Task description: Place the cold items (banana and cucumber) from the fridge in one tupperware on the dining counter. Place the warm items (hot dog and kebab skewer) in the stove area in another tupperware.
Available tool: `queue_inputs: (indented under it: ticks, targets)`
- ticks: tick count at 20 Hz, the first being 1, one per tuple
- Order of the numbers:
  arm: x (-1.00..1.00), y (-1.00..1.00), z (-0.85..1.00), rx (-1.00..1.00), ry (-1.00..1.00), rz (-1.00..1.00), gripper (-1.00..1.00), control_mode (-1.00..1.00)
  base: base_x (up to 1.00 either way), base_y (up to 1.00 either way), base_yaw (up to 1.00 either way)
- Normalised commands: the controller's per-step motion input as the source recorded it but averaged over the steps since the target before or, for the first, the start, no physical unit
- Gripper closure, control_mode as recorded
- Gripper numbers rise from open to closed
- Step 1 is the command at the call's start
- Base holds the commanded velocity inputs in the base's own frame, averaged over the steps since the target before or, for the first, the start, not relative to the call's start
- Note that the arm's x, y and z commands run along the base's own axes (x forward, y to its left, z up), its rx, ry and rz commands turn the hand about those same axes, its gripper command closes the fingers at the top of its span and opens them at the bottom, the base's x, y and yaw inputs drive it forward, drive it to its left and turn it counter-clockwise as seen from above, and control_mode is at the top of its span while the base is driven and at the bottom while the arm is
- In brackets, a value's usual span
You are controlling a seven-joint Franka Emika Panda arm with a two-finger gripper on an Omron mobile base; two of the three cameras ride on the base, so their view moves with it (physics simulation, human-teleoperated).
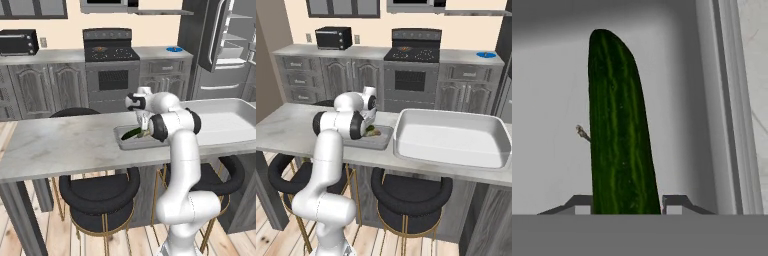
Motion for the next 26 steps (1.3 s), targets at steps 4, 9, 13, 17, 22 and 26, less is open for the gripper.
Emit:
queue_inputs:
  ticks: [4, 9, 13, 17, 22, 26]
  targets:
    - [-0.11, 0.07, -0.01, 0.00, 0.00, 0.00, -1.00, -1.00, 0.00, 0.00, 0.00]
    - [-0.27, 0.21, 0.00, -0.01, 0.00, -0.02, -1.00, -1.00, 0.00, 0.00, 0.00]
    - [-0.39, 0.27, 0.08, -0.05, 0.00, -0.09, -1.00, -1.00, 0.00, 0.00, 0.00]
    - [-0.34, 0.15, 0.30, -0.09, 0.00, -0.19, -1.00, -1.00, 0.00, 0.00, 0.00]
    - [-0.50, 0.00, 0.33, -0.05, 0.00, -0.29, -1.00, -1.00, 0.00, 0.00, 0.00]
    - [-0.78, 0.00, 0.25, -0.03, -0.02, -0.36, -1.00, -1.00, 0.00, 0.00, 0.00]
